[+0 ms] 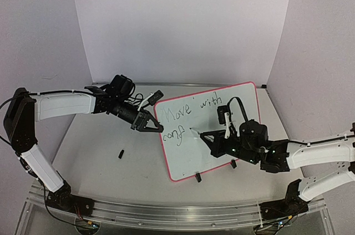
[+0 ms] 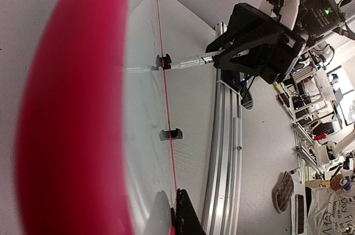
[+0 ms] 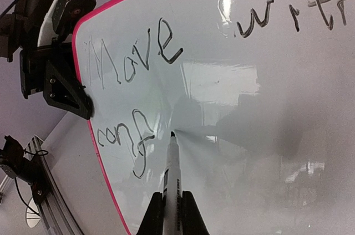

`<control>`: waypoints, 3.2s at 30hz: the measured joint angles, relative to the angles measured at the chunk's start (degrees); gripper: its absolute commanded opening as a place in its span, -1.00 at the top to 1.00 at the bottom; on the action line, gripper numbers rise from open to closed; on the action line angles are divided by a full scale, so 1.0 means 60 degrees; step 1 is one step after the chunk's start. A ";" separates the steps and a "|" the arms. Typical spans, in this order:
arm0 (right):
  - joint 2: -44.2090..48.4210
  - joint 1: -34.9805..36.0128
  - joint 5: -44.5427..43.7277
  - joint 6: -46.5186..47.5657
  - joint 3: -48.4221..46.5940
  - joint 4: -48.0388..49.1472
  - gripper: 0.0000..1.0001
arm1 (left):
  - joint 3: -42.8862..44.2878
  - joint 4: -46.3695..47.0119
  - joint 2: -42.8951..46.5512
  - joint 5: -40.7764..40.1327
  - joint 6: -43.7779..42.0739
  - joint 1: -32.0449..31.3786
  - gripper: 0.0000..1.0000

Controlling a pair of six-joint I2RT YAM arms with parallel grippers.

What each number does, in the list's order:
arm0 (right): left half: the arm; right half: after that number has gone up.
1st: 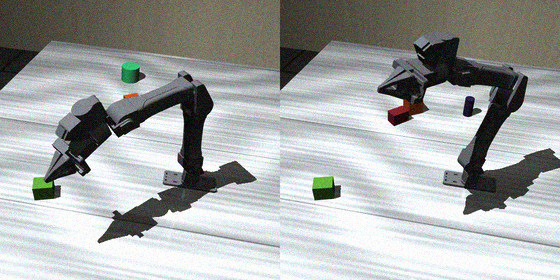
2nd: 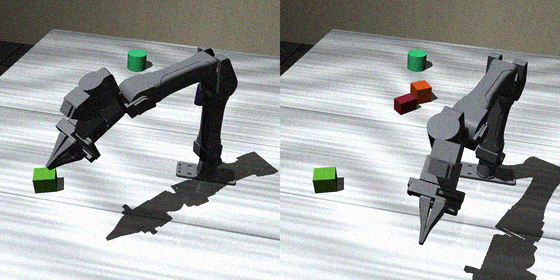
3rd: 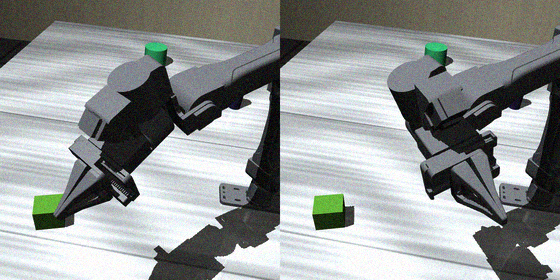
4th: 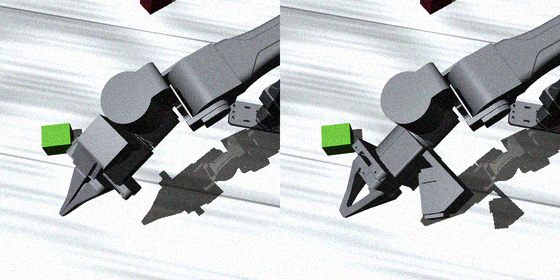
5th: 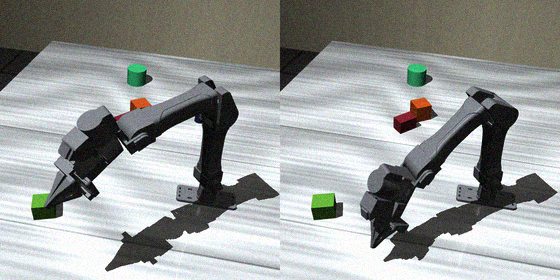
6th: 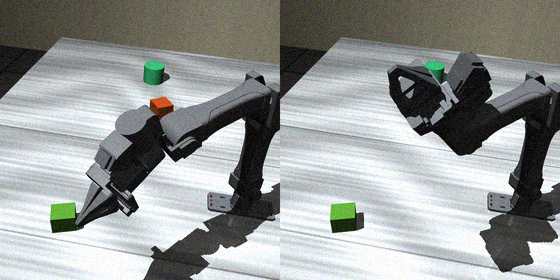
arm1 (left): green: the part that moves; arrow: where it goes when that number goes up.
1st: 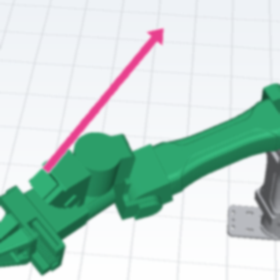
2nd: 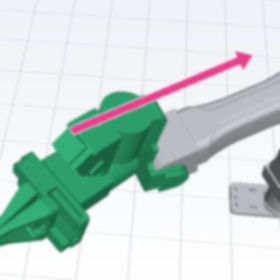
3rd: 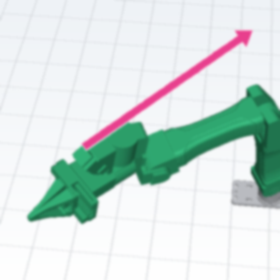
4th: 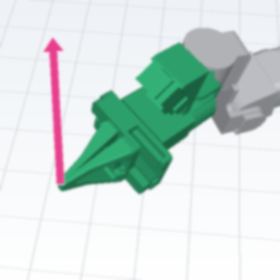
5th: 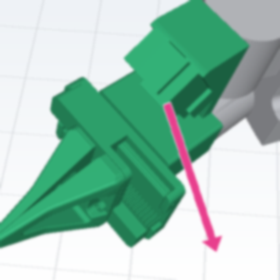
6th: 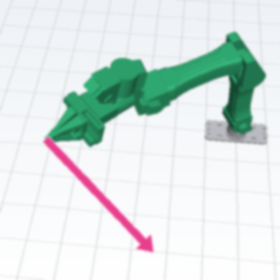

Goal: Write a sentence on the whiteboard

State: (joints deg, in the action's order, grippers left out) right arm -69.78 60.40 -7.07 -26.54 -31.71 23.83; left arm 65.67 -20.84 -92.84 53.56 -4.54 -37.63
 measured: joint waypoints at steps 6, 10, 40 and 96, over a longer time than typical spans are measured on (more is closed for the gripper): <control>-0.0310 0.0004 0.0070 0.0199 -0.0179 -0.0083 1.00 | 0.0000 -0.0006 0.0000 -0.0014 0.0006 -0.0004 1.00; -0.0399 0.0004 0.0084 0.0263 -0.0295 -0.0081 1.00 | 0.0000 -0.0007 0.0000 -0.0018 0.0007 -0.0007 1.00; -0.0138 0.0096 0.0404 -0.0365 0.0166 -0.0375 1.00 | 0.0004 -0.0007 0.0000 -0.0025 0.0005 -0.0007 1.00; -0.0724 0.0175 -0.0204 0.0599 -0.0865 -0.0351 1.00 | 0.0004 -0.0007 0.0000 -0.0044 0.0009 -0.0018 1.00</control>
State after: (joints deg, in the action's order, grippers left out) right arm -74.13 61.45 -8.29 -22.95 -36.91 21.73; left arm 65.69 -20.88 -92.84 53.30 -4.49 -37.74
